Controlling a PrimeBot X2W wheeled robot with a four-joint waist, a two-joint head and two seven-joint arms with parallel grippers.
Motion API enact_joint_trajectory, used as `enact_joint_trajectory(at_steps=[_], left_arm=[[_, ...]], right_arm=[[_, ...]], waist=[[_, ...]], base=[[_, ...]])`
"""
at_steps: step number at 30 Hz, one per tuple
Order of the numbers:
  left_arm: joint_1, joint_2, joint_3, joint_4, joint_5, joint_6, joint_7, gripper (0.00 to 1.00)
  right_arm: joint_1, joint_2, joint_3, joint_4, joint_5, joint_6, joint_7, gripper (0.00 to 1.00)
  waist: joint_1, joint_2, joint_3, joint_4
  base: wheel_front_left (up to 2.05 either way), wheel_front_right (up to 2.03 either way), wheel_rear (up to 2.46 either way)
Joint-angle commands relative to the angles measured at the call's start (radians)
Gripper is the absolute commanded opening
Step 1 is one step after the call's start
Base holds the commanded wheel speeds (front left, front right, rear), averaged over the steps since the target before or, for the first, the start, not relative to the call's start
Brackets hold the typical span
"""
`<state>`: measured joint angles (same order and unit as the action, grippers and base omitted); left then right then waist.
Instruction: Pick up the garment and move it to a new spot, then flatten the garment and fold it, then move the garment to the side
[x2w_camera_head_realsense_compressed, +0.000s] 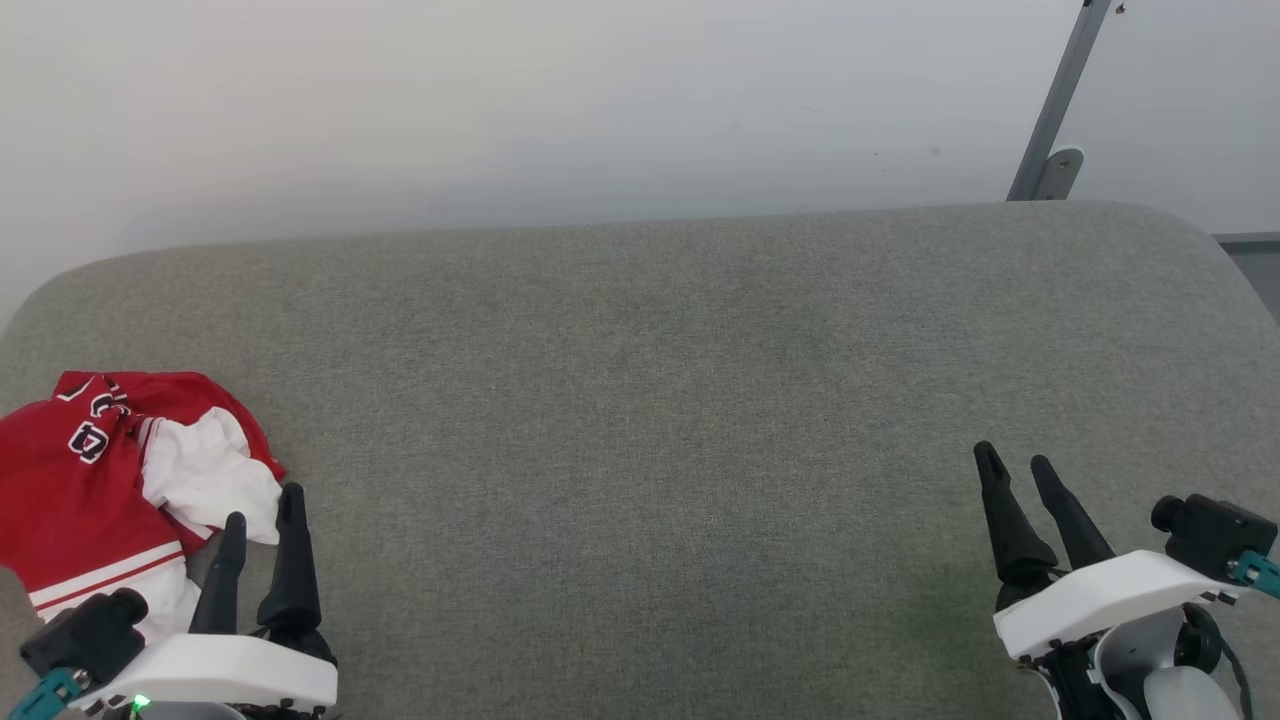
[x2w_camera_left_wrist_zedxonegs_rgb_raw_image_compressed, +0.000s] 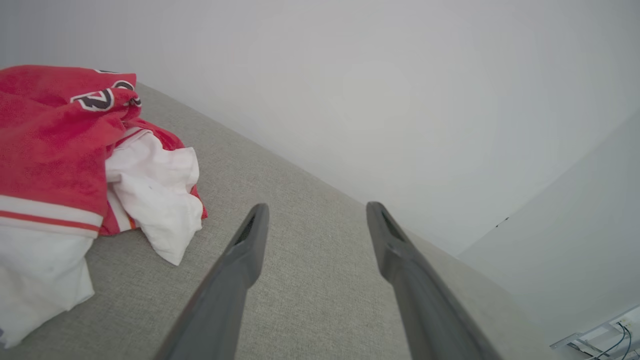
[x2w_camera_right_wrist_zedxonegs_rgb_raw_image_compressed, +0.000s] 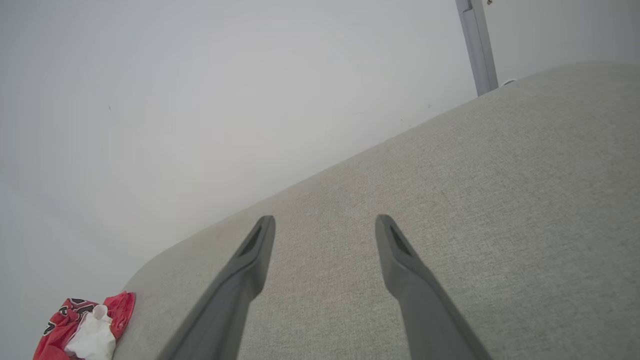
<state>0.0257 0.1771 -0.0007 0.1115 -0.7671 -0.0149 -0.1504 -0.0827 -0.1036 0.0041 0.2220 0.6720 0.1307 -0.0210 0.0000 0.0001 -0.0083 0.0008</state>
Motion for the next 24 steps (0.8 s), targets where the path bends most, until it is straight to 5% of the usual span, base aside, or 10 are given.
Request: enact_joint_trajectory(at_steps=[1,24], left_arm=[[0.000,0.009,-0.002,-0.015,0.024,-0.005,-0.008,1.00],[0.023,0.030,-0.018,-0.043,0.207,-0.009,-0.063,1.00]], right_arm=[[-0.019,-0.007,0.004,-0.014,-0.018,0.000,-0.009,1.00],[-0.019,-0.013,0.020,-0.032,-0.216,0.000,-0.043,1.00]], waist=[[0.0000,-0.0001,0.000,0.000],[0.0000,-0.0001,-0.002,0.001]], base=[[0.00,0.00,0.00],[0.00,0.00,0.00]])
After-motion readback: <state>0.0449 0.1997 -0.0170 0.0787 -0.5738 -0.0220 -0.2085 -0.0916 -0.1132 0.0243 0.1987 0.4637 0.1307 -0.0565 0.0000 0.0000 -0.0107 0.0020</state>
